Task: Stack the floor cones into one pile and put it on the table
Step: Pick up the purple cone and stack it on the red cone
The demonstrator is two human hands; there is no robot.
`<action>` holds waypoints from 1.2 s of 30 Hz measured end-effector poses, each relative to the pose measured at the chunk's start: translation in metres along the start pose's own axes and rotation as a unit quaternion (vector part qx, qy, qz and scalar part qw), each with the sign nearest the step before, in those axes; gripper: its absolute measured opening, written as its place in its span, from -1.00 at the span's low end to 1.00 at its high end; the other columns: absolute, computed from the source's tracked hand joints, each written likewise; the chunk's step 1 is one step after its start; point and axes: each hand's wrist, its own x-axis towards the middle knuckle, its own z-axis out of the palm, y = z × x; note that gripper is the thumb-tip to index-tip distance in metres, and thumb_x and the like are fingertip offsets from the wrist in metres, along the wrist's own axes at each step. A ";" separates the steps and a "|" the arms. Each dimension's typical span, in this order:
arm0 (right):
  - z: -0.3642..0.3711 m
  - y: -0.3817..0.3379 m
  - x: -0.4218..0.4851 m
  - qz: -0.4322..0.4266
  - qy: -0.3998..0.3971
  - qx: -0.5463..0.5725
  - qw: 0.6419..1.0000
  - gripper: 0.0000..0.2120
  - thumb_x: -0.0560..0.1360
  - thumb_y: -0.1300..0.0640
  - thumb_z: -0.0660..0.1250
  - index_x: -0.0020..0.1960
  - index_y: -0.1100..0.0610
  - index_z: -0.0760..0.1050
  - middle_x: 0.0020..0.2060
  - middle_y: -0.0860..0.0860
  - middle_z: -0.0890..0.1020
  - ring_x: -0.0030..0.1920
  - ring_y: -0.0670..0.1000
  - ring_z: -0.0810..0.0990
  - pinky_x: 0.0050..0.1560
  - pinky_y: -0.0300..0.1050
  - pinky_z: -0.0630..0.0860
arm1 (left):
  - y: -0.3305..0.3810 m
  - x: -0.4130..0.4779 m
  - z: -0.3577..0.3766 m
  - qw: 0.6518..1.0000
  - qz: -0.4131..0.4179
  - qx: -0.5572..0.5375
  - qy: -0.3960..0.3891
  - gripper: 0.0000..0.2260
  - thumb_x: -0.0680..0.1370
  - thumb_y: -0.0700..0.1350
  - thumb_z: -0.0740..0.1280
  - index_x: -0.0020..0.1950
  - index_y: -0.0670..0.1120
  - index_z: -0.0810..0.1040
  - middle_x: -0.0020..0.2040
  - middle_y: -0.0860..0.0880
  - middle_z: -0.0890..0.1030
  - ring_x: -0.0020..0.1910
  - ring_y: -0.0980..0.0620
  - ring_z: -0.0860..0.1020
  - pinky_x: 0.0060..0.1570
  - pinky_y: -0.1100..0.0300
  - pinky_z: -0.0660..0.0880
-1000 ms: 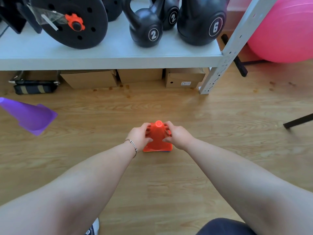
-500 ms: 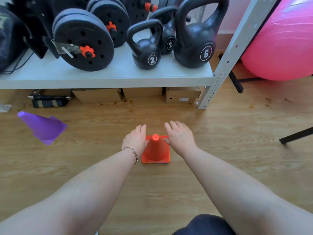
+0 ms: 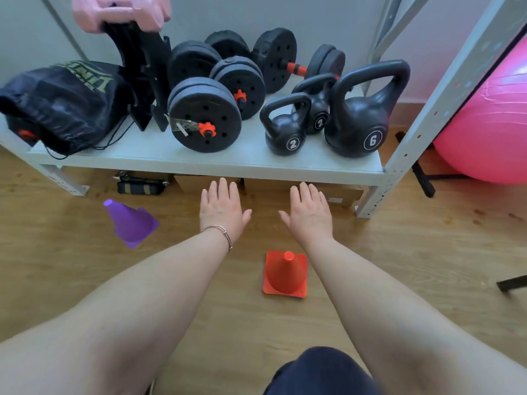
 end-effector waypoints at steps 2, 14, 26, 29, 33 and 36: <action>-0.002 -0.020 0.005 0.003 0.005 0.014 1.000 -0.36 0.44 -0.14 0.39 0.35 0.24 0.40 0.29 0.21 0.51 0.35 0.25 0.44 0.35 0.15 0.39 | -0.021 0.009 -0.008 1.000 -0.005 0.003 0.004 -0.31 0.53 0.23 0.19 0.52 -0.12 0.11 0.55 -0.17 0.16 0.54 -0.17 0.11 0.51 -0.10 0.08; 0.007 -0.138 0.053 -0.009 -0.003 0.028 1.000 -0.45 0.53 -0.17 0.25 0.38 0.14 0.33 0.32 0.11 0.48 0.42 0.17 0.36 0.42 0.12 0.28 | -0.175 0.031 0.006 0.997 0.030 0.075 0.016 -0.32 0.52 0.23 0.18 0.52 -0.11 0.13 0.55 -0.18 0.18 0.53 -0.19 0.13 0.50 -0.16 0.08; 0.074 -0.248 0.073 -0.079 -0.075 0.036 0.993 -0.43 0.54 -0.18 0.24 0.43 0.11 0.28 0.40 0.08 0.43 0.47 0.14 0.31 0.46 0.09 0.27 | -0.294 0.017 0.095 0.997 -0.077 0.025 -0.014 -0.35 0.46 0.17 0.34 0.43 -0.15 0.33 0.45 -0.20 0.37 0.47 -0.20 0.29 0.44 -0.13 0.22; 0.095 -0.272 0.077 -0.092 -0.092 0.042 0.991 -0.45 0.54 -0.18 0.24 0.42 0.09 0.30 0.39 0.08 0.44 0.47 0.15 0.32 0.44 0.11 0.29 | -0.320 0.009 0.116 0.996 -0.078 0.024 -0.033 -0.36 0.39 0.15 0.42 0.35 -0.17 0.43 0.35 -0.21 0.48 0.38 -0.24 0.40 0.35 -0.15 0.36; 0.123 -0.301 0.085 -0.105 -0.116 0.049 0.987 -0.46 0.54 -0.17 0.25 0.41 0.08 0.32 0.39 0.08 0.45 0.46 0.17 0.33 0.42 0.14 0.31 | -0.357 0.004 0.143 0.995 -0.080 0.040 -0.050 -0.34 0.31 0.13 0.50 0.29 -0.19 0.47 0.27 -0.21 0.54 0.29 -0.27 0.47 0.26 -0.16 0.43; 0.143 -0.324 0.097 -0.121 -0.133 0.050 0.983 -0.46 0.53 -0.17 0.26 0.41 0.06 0.31 0.38 0.07 0.45 0.45 0.18 0.34 0.41 0.14 0.32 | -0.387 0.014 0.158 0.992 -0.105 0.040 -0.054 -0.33 0.30 0.12 0.51 0.28 -0.21 0.46 0.25 -0.22 0.53 0.29 -0.28 0.46 0.26 -0.17 0.41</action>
